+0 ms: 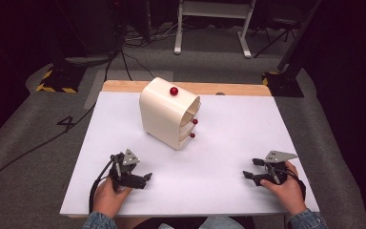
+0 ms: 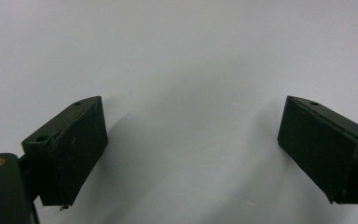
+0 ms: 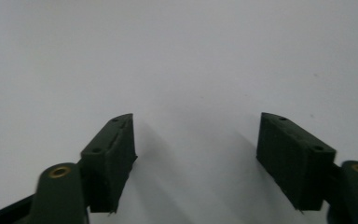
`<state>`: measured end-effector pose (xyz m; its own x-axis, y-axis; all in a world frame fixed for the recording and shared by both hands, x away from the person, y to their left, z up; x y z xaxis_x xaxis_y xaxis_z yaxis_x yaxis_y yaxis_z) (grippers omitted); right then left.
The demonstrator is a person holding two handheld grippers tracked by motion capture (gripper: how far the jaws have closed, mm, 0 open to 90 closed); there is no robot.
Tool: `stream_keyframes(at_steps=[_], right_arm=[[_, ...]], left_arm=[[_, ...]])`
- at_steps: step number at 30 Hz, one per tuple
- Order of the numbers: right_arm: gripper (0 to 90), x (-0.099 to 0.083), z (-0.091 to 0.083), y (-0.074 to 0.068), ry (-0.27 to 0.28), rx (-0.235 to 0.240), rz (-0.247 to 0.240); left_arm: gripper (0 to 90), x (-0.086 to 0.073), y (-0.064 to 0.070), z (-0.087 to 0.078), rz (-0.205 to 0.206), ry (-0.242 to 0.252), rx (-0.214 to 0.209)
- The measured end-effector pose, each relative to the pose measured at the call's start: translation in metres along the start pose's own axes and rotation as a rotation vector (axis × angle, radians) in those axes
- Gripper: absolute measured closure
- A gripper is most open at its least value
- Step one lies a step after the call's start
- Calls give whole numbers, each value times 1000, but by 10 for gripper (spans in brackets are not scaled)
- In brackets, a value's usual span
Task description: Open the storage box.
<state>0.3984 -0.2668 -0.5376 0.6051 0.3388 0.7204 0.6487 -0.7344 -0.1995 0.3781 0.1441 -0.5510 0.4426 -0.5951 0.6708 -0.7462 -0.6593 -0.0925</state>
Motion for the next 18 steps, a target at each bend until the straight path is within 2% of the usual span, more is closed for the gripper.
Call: stream_keyframes(at_steps=[1, 5, 8, 10, 12, 14, 16, 18], right_arm=[[280, 3, -1, -2, 10, 15, 13], [276, 16, -8, -7, 20, 25, -8], [341, 23, -8, -17, -14, 56, 15], [356, 30, -5, -24, -30, 60, 3], [351, 41, -2, -30, -13, 64, -23], [308, 53, 2, -36, 14, 72, -34], [289, 60, 10, -36, 9, 54, -46], [268, 64, 20, -33, 3, 44, -31]], left_arm=[[84, 0, 0, 0, 0, 0, 0], [84, 0, 0, 0, 7, 0, 2], [84, 0, 0, 0, 7, -1, 2], [84, 0, 0, 0, 6, -1, 2], [84, 0, 0, 0, 6, -1, 2], [84, 0, 0, 0, 1, 1, 0], [84, 0, 0, 0, 1, 1, 1], [84, 0, 0, 0, 1, 1, 0]])
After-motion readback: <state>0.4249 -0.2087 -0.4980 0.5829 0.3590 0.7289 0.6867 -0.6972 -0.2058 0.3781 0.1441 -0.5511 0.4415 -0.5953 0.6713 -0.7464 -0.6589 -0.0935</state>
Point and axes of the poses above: each handheld gripper's, and its own axes: z roughly forward along the jaws, x roughly out of its top, y roughly to its right, the point moved 9 cm from there along z, roughly forward along the jaws, and after that the axes turned 10 degrees about z, right-handed, at the moved point
